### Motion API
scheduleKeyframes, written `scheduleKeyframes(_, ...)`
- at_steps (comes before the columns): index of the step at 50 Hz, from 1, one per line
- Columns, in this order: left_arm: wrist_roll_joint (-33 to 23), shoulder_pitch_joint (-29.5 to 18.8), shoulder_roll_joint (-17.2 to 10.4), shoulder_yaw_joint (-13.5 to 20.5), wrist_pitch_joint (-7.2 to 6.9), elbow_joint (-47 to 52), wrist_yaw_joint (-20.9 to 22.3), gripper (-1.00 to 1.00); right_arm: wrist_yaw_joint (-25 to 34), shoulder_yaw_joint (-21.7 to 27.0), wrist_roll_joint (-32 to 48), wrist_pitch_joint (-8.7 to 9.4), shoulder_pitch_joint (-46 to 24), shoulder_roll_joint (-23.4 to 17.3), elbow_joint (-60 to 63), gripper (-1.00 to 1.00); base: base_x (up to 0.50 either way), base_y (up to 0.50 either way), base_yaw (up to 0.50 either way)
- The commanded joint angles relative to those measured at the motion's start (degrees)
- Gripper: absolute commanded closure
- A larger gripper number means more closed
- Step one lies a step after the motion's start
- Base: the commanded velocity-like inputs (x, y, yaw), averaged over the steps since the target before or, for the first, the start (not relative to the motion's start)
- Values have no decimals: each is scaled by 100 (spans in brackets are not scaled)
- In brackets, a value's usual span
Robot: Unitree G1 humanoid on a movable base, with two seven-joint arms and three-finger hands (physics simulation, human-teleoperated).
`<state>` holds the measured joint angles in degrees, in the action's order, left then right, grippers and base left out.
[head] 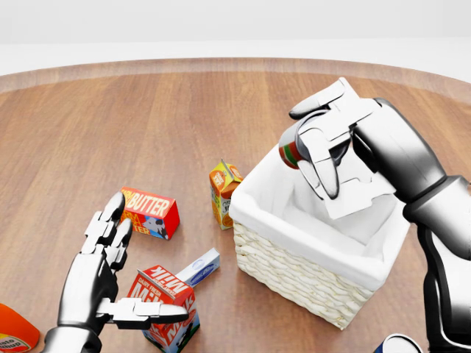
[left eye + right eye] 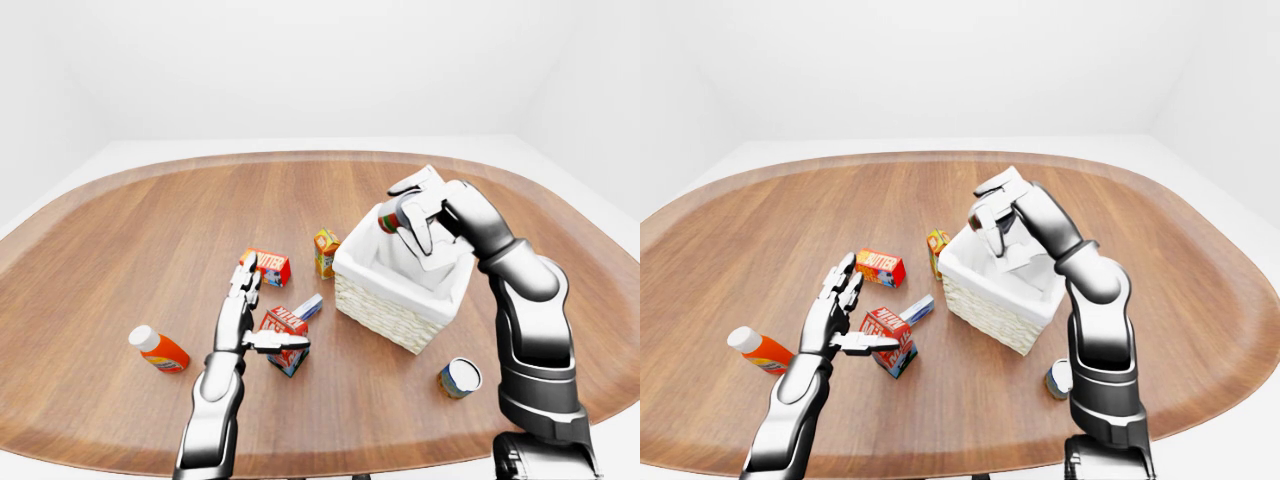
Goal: Pick up the tomato sauce, and put it in the basket.
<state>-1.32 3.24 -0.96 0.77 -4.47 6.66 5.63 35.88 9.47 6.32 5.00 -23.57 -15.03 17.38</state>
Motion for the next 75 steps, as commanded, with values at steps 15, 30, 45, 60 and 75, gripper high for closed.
scheduleKeyframes(15,-17,0,1,-9,81,-90,2,-91,-1237,-68,168,0,-2126,-507,-4023,100,0,0,0)
scheduleKeyframes(30,-21,4,3,-11,81,-87,3,-91,-1705,-169,79,0,-3098,-568,-6350,100,0,0,0)
scheduleKeyframes(45,-33,42,5,-27,73,-40,7,-91,-2264,-270,235,-324,-3833,-515,-8020,100,0,0,0)
scheduleKeyframes(60,-33,19,3,-19,81,-73,9,-91,-2768,-249,424,-380,-4287,-414,-8794,100,0,0,0)
scheduleKeyframes(75,-23,29,6,-20,71,-51,11,-91,-3102,-215,602,-297,-4251,-334,-9064,100,0,0,0)
